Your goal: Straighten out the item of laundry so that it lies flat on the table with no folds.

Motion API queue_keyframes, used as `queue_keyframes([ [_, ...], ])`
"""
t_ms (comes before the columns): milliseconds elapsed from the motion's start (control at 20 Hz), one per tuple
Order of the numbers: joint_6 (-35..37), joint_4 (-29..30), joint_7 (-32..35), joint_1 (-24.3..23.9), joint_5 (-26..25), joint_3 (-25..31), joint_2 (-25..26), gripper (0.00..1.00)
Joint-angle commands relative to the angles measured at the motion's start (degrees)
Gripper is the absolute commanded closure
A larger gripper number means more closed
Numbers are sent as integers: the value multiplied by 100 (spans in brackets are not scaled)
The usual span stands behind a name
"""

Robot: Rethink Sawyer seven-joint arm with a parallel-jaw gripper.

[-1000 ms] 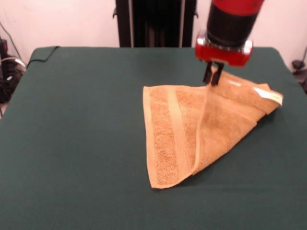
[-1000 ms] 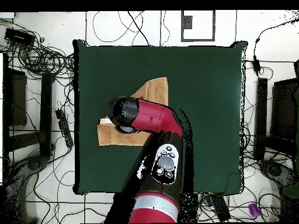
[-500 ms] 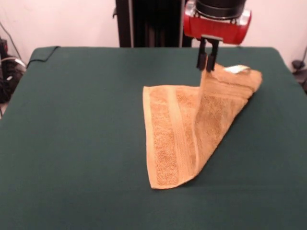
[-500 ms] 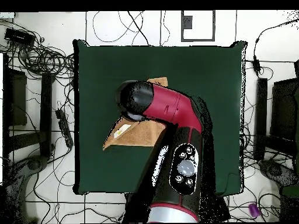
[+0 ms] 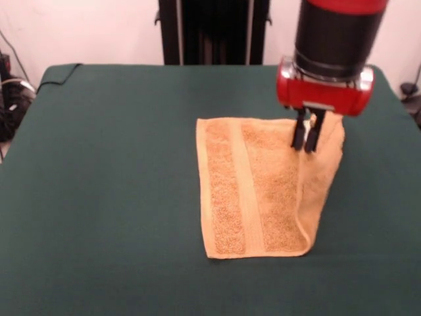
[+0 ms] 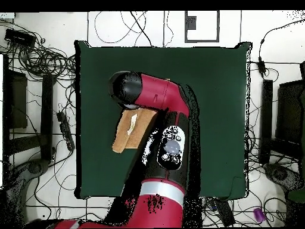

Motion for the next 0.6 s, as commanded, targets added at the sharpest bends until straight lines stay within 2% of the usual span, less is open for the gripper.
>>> queue_keyframes([
  [50, -97, -386, 2041, 233, 423, 356, 675, 100],
  [300, -202, -337, 2189, 344, 619, 293, 742, 100],
  [600, -315, -309, 2733, 650, 973, 261, 876, 100],
])
